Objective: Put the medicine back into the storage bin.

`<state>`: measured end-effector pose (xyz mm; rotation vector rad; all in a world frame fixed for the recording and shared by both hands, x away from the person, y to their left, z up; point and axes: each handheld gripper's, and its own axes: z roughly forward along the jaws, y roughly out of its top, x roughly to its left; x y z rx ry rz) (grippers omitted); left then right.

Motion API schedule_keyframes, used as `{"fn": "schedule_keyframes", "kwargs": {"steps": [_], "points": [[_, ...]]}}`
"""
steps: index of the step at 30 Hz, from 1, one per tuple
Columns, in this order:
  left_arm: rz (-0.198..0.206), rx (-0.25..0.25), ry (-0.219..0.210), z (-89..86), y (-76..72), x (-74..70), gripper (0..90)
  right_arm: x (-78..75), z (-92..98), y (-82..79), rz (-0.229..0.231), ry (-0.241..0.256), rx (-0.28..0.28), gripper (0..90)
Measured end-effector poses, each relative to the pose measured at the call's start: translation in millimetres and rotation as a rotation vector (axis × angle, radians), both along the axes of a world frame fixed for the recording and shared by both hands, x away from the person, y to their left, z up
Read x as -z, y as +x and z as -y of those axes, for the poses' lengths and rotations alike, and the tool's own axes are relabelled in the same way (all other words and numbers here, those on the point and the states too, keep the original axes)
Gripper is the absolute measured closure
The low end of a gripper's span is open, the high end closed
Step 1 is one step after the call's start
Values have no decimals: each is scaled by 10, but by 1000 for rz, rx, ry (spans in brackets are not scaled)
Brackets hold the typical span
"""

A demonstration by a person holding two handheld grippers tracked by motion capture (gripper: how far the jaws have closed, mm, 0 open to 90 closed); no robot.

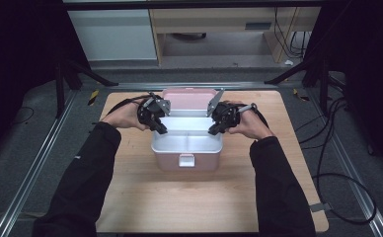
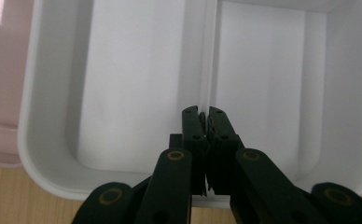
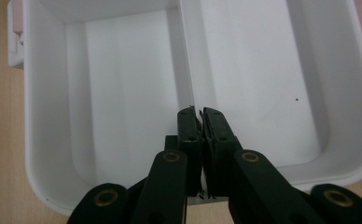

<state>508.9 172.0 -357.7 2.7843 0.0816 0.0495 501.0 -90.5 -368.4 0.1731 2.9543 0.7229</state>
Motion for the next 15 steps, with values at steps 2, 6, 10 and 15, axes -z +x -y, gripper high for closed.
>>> {"fn": "schedule_keyframes", "kwargs": {"steps": [2,6,10,15], "points": [[-15,2,6,3,-3,34,876,35,-2,6,-20,-3,1,868],[-26,-1,-9,-21,2,90,875,88,-4,4,-30,1,-2,867],[-33,-5,-6,-14,1,136,874,115,-6,1,-36,-3,3,862],[-26,-9,0,-8,-10,142,873,132,7,-8,-35,9,11,858]]}}
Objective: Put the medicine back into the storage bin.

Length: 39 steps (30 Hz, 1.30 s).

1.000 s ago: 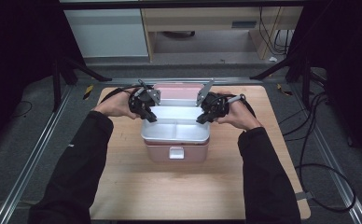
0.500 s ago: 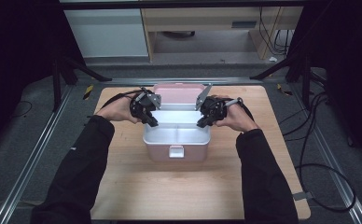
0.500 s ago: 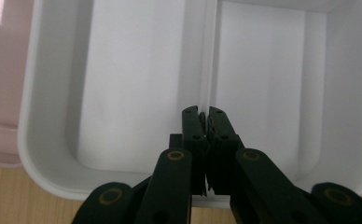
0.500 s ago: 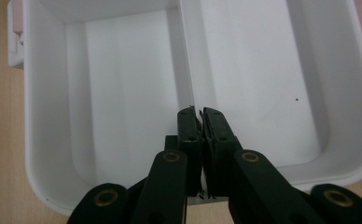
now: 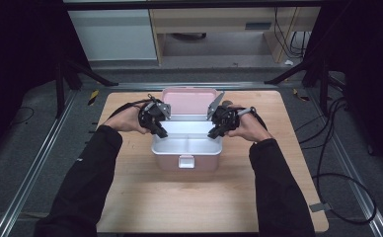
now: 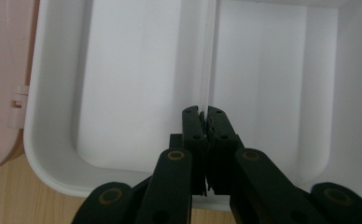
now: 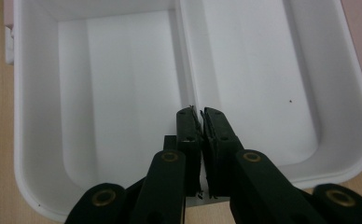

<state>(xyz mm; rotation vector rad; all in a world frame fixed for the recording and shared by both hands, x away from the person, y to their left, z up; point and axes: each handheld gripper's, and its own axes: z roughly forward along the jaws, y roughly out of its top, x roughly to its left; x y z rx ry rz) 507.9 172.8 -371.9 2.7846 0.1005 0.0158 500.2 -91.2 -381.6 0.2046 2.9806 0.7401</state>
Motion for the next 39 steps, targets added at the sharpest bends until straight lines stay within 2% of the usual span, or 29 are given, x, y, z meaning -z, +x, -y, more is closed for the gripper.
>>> {"fn": "schedule_keyframes", "kwargs": {"steps": [4,5,6,10,14,15,16,18,20,21,23,25,27,28,29,32,34,36,39], "points": [[1,-18,1,0,-3,-2,860,-1,-10,-16,8,-3,23,839],[22,-23,16,4,-19,-19,848,-3,-17,-27,13,3,75,747],[22,-23,16,4,-19,-19,822,-3,-17,-27,13,3,75,747],[53,-75,-49,-66,-44,-138,751,-49,39,-47,34,97,154,633],[82,-150,-108,-169,-80,-282,616,-143,97,-101,52,162,230,525],[88,-174,-121,-200,-89,-312,589,-168,111,-116,64,164,250,507],[94,-200,-153,-237,-100,-337,537,-205,139,-139,91,165,282,471],[88,-260,-224,-318,-113,-375,518,-222,155,-153,103,169,294,466],[110,-310,-272,-385,-124,-382,480,-245,192,-176,121,183,327,441],[116,-351,-287,-419,-127,-376,451,-253,211,-187,132,187,342,427],[123,-389,-278,-459,-128,-369,407,-268,250,-195,157,189,384,403],[138,-445,-309,-524,-114,-367,363,-289,287,-187,175,185,433,394],[151,-499,-355,-577,-96,-363,363,-318,341,-169,186,217,487,393],[155,-520,-376,-593,-87,-353,354,-332,379,-156,183,248,532,386],[163,-544,-384,-611,-74,-342,354,-332,379,-156,183,248,532,386],[200,-613,-399,-647,-18,-304,341,-339,421,-126,213,262,587,352],[212,-665,-426,-660,26,-289,330,-346,449,-90,233,276,622,340],[218,-721,-472,-664,79,-279,319,-352,472,-50,237,291,669,337],[220,-762,-502,-650,152,-262,310,-351,496,14,234,331,712,338]]}}
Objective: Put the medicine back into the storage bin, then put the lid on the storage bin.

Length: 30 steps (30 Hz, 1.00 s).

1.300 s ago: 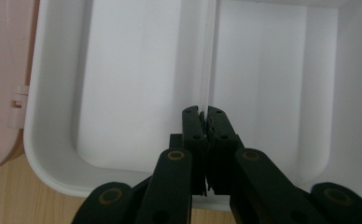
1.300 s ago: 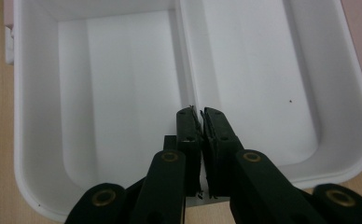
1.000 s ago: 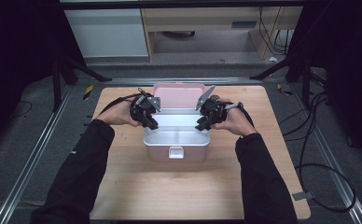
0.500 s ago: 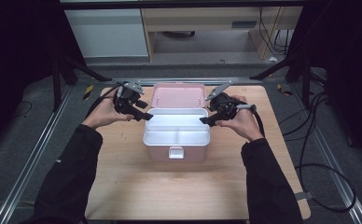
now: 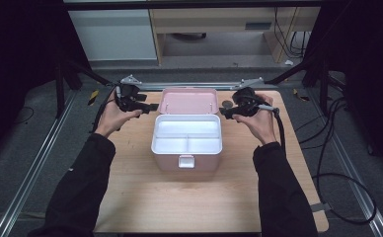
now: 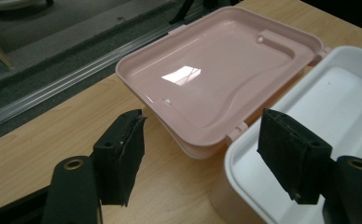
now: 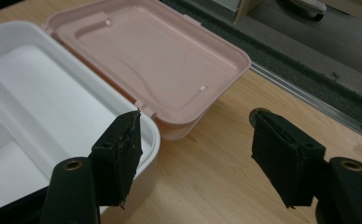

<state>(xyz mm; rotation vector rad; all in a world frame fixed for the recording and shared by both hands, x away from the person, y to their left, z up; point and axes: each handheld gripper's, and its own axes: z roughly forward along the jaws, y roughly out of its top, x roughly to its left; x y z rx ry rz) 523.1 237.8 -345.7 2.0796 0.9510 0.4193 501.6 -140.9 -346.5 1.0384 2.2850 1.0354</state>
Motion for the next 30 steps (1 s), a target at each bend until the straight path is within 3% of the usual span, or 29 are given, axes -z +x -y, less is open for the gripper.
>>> {"fn": "schedule_keyframes", "kwargs": {"steps": [2,6,8,15,17,20,22,26,30], "points": [[10,-11,-6,17,59,8,303,10,16,43,5,30,17,336],[20,-46,-24,51,143,29,293,68,24,121,16,43,54,328],[15,-55,-44,63,178,54,293,96,18,156,17,51,62,327],[5,-67,-45,106,278,167,287,154,11,314,17,58,98,331],[-4,-70,-47,128,307,206,286,153,-12,356,17,56,105,368],[-8,-77,-50,158,354,260,286,166,-48,421,22,91,114,364],[-15,-81,-46,170,389,303,287,220,-63,476,22,114,119,370],[-26,-86,-31,180,455,396,286,366,-107,576,-3,104,123,370],[-41,-95,-13,188,510,475,287,504,-152,680,-33,147,125,365]]}}
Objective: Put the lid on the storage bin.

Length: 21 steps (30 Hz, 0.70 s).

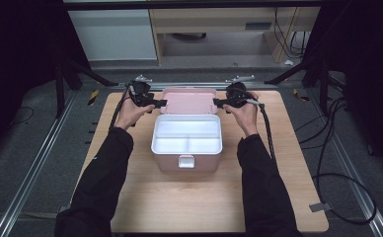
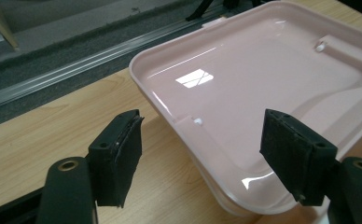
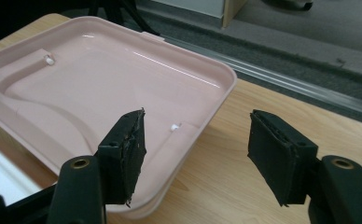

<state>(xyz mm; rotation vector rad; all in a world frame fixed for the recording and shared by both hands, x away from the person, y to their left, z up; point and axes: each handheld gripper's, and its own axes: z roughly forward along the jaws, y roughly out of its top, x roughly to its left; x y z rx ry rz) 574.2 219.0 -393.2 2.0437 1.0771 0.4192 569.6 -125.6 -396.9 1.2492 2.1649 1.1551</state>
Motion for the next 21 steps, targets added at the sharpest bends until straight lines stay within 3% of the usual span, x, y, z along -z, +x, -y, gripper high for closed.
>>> {"fn": "schedule_keyframes", "kwargs": {"steps": [10,16,21], "points": [[-64,24,49,73,86,226,303,236,-108,113,-65,-1,-9,346],[-101,28,-4,105,120,288,355,310,-154,141,-95,-10,-13,343],[-119,32,-27,107,128,293,379,343,-159,163,-114,17,-19,367]]}}
